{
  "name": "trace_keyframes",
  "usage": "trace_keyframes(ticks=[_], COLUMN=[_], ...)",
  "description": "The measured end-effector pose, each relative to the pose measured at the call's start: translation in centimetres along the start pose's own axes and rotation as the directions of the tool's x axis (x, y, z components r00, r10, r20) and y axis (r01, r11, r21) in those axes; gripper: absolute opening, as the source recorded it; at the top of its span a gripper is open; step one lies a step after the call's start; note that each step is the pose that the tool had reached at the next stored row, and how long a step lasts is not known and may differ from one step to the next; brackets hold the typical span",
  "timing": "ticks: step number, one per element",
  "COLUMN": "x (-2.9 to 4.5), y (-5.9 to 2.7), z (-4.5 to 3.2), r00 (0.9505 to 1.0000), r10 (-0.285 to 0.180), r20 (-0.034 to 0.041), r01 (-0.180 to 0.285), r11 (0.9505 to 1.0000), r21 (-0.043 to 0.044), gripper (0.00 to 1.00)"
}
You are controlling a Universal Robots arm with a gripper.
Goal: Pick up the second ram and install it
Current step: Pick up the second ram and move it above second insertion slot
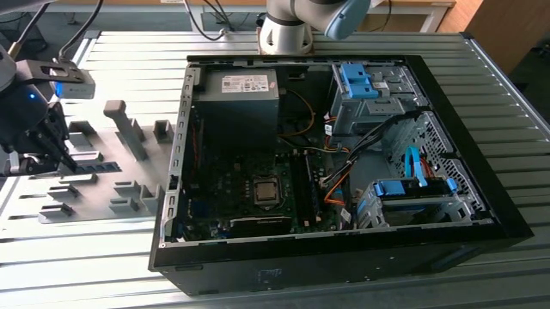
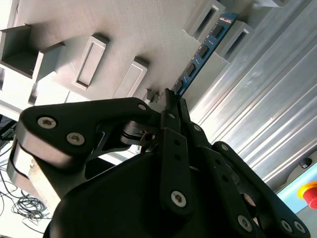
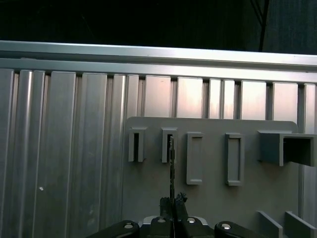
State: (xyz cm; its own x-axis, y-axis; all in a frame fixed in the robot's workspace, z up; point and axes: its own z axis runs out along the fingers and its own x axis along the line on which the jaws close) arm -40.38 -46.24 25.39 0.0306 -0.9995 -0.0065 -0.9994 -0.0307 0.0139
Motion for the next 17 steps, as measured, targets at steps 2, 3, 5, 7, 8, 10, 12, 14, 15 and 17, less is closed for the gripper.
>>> trace_keyframes(ticks=[2, 3, 5, 7, 8, 10, 12, 14, 15, 17], x=[0.0, 0.0, 0.0, 0.0, -0.01, -0.01, -0.01, -0.02, -0.02, -0.02], y=[0.0, 0.0, 0.0, 0.0, 0.0, 0.0, 0.0, 0.01, 0.01, 0.01], z=[-0.11, -0.16, -0.24, -0.31, -0.34, -0.42, -0.53, -0.61, -0.65, -0.73], r00=[1.0, 1.0, 1.0, 1.0, 1.0, 1.0, 1.0, 1.0, 1.0, 1.0], r10=[0.0, 0.0, 0.0, 0.0, 0.0, 0.0, 0.0, 0.0, 0.0, 0.0], r20=[0.0, 0.0, 0.0, -0.0002, -0.0004, -0.0009, -0.0015, -0.0018, -0.0019, -0.0021], r01=[0.0, 0.0, 0.0, 0.0, 0.0, 0.0, 0.0, 0.0, 0.0, 0.0], r11=[1.0, 1.0, 1.0, 1.0, 1.0, 1.0, 1.0, 1.0, 1.0, 1.0], r21=[0.0, 0.0001, 0.0001, 0.0, 0.0, -0.0001, -0.0001, 0.0, 0.0, 0.0], gripper=[0.14, 0.14, 0.14, 0.14, 0.14, 0.14, 0.14, 0.14, 0.14, 0.14])
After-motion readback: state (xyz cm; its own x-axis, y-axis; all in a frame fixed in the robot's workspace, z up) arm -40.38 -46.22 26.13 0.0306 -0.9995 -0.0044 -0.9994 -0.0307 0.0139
